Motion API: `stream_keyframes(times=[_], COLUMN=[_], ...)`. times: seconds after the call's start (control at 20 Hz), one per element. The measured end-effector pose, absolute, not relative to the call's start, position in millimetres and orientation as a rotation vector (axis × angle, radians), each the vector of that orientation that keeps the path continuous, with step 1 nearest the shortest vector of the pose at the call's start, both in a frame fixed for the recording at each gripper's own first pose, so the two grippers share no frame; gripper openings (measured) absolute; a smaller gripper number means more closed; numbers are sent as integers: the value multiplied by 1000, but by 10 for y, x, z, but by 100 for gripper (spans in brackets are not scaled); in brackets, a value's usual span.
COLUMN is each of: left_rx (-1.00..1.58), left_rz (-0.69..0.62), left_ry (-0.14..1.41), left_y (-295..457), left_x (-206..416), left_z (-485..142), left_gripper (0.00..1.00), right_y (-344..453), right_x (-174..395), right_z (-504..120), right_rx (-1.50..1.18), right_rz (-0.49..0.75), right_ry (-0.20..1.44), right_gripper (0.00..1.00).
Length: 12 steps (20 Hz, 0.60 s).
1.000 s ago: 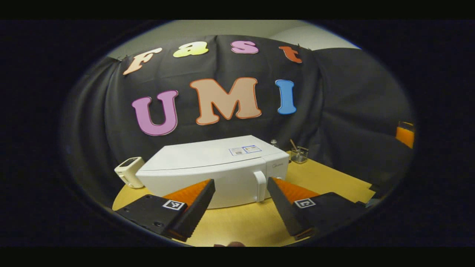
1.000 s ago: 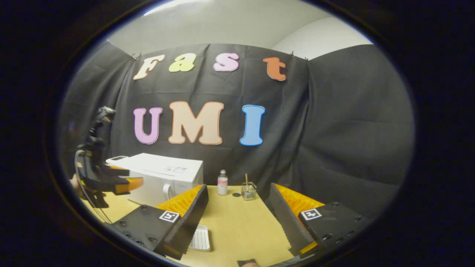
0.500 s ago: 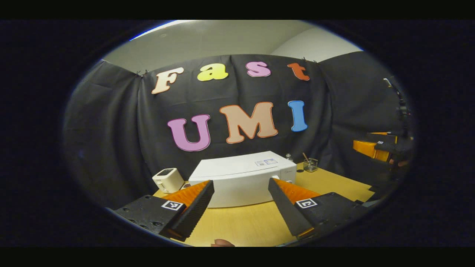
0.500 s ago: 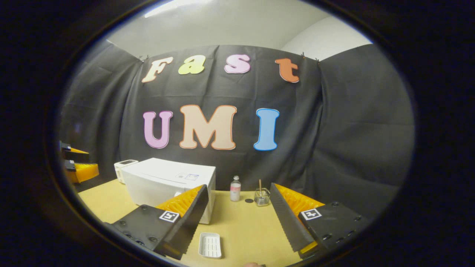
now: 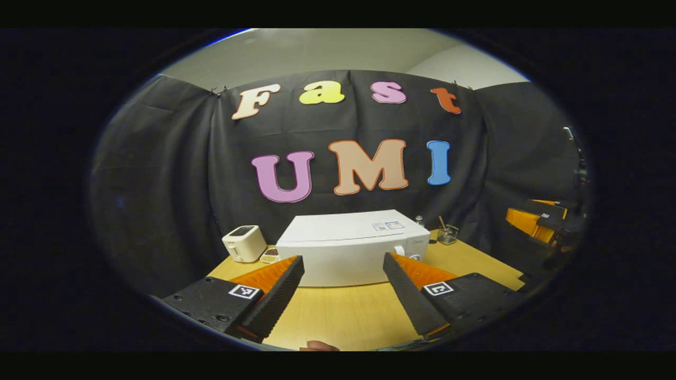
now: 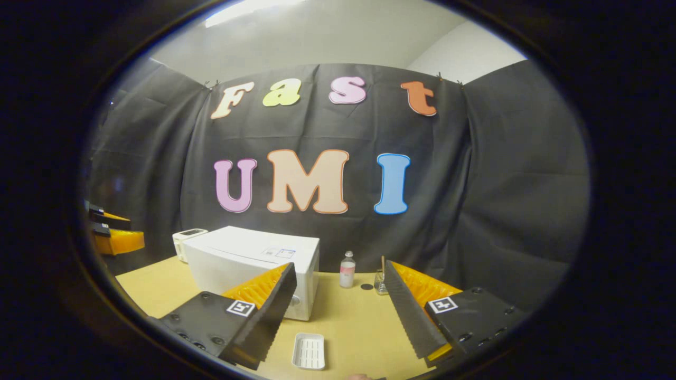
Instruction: Open the microwave oven with the left hand, put the food in, and close the microwave oven.
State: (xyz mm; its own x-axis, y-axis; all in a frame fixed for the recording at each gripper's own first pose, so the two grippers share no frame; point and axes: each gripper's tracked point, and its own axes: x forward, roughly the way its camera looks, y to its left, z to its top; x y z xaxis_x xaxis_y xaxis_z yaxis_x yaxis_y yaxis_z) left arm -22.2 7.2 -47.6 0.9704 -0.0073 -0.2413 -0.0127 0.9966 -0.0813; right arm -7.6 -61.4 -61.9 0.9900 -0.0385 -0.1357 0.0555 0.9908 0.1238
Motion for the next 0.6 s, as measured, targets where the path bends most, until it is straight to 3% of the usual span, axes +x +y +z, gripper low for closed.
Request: stream_keyframes(times=[0.25,0.3,0.35,0.6], left_rx=[-74,-75,-76,-62], left_rz=[-5,-3,-3,2], left_ry=[270,269,269,276], left_y=[94,95,106,152], left_x=[-286,-290,-290,-309], left_z=[-557,-552,-559,-597], left_gripper=[97,97,97,97], right_y=[-610,-604,-591,-574], right_x=[-100,-102,-109,-132], right_z=[-648,-671,-680,-696], right_rx=[122,126,130,130], right_rz=[-51,-52,-51,-49], right_ry=[142,147,150,157], right_gripper=[96,100,96,100])
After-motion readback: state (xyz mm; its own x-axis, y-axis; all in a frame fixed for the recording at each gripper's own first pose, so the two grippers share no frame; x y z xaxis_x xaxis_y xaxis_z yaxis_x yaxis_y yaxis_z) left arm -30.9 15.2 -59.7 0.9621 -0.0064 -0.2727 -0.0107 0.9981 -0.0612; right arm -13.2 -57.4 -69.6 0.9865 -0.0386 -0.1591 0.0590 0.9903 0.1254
